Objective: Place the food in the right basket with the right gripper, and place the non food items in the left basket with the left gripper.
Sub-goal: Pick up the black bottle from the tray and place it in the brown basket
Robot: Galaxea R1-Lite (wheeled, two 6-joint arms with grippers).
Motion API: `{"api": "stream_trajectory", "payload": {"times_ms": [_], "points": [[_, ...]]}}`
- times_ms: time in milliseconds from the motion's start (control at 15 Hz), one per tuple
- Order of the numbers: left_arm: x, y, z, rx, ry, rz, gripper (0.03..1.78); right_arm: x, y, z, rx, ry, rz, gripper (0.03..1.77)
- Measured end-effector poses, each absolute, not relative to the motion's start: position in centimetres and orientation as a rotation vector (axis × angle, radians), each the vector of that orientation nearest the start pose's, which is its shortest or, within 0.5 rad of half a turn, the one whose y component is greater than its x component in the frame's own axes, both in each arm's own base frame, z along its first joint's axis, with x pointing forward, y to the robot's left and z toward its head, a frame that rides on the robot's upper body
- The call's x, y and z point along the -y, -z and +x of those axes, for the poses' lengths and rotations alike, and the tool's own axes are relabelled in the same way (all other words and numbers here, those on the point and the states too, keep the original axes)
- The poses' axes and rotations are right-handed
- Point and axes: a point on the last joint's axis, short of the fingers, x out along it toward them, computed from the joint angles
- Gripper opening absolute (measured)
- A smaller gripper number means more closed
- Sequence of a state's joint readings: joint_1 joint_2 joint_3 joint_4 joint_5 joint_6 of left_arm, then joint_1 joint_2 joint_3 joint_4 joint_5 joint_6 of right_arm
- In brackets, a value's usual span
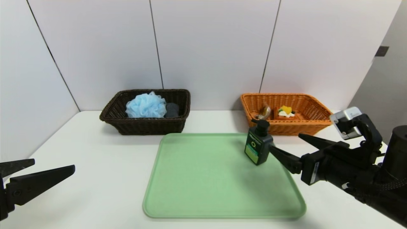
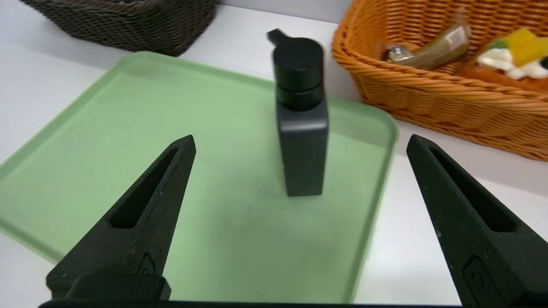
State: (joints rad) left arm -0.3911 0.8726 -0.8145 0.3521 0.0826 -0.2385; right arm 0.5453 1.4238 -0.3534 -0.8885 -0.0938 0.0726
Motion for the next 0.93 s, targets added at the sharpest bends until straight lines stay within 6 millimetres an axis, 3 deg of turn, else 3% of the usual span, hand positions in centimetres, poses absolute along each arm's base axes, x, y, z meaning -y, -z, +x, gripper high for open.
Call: {"api": "stream_trajectory", "payload": {"times_ms": [533,933], "points": [[2.8,-25.3,7.4,-0.438,0.254,-0.137,1.69,-12.0,-12.8,20.2,-0.069,-0.483,0.017,1.70],[2.8,-25.3,7.3,-0.434,0.256,-0.137,1.69,-11.9,-11.3,21.6,-0.123,-0.448,0.002,1.70]]}}
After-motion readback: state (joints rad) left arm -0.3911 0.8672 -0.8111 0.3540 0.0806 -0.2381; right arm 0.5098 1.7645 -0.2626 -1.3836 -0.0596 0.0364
